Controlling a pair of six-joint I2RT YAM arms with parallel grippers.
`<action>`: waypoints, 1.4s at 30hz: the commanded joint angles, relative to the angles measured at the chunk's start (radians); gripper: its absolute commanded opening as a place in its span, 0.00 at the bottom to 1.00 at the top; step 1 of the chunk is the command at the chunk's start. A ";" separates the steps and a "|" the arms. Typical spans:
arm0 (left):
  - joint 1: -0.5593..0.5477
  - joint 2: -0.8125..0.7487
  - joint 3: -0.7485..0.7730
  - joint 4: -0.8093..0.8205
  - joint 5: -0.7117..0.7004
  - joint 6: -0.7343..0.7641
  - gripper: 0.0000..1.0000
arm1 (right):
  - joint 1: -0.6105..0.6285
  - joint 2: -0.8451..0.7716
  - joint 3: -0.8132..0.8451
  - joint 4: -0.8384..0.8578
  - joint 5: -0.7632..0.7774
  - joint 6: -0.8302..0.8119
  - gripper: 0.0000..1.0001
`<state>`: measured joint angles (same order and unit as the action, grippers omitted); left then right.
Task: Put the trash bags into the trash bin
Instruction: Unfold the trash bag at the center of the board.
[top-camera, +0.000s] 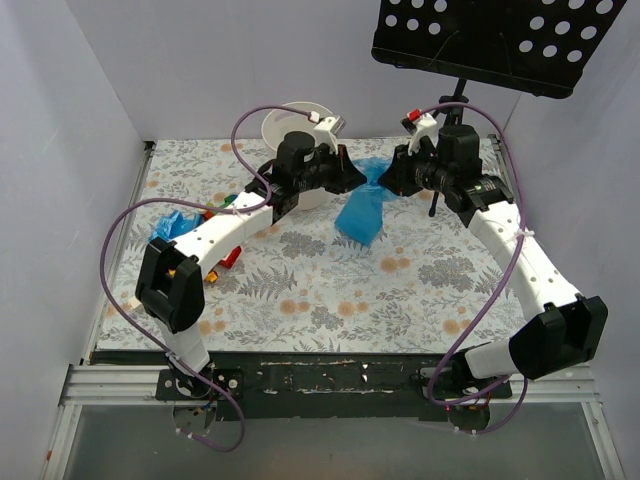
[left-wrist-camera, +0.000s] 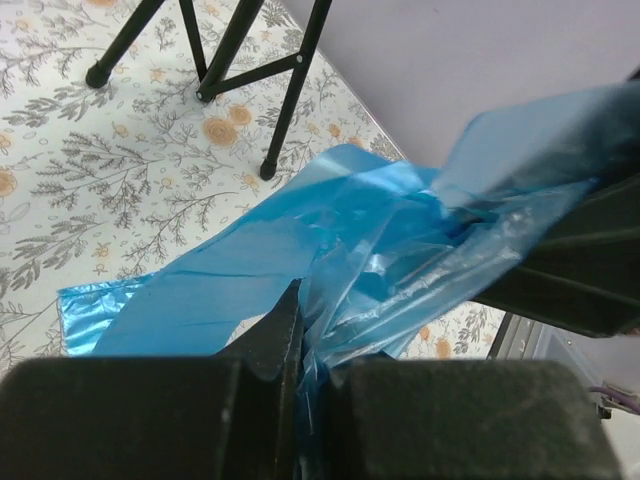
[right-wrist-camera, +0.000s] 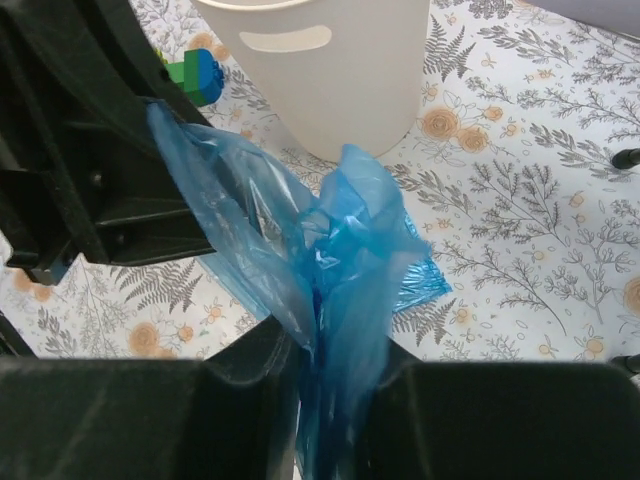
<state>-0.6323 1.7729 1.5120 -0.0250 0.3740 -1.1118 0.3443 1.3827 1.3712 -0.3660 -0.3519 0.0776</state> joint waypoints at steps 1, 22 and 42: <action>0.005 -0.128 -0.004 -0.039 -0.018 0.098 0.00 | -0.025 -0.027 -0.001 -0.010 -0.047 -0.019 0.24; 0.003 -0.216 0.060 -0.242 -0.063 0.337 0.00 | -0.090 0.006 0.065 -0.086 -0.282 -0.073 0.02; 0.005 -0.288 0.066 -0.285 -0.119 0.368 0.00 | -0.126 0.022 0.003 -0.040 -0.333 0.001 0.16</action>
<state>-0.6315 1.5459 1.5387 -0.2962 0.2615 -0.7483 0.2165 1.4090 1.3891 -0.4446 -0.7841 0.0811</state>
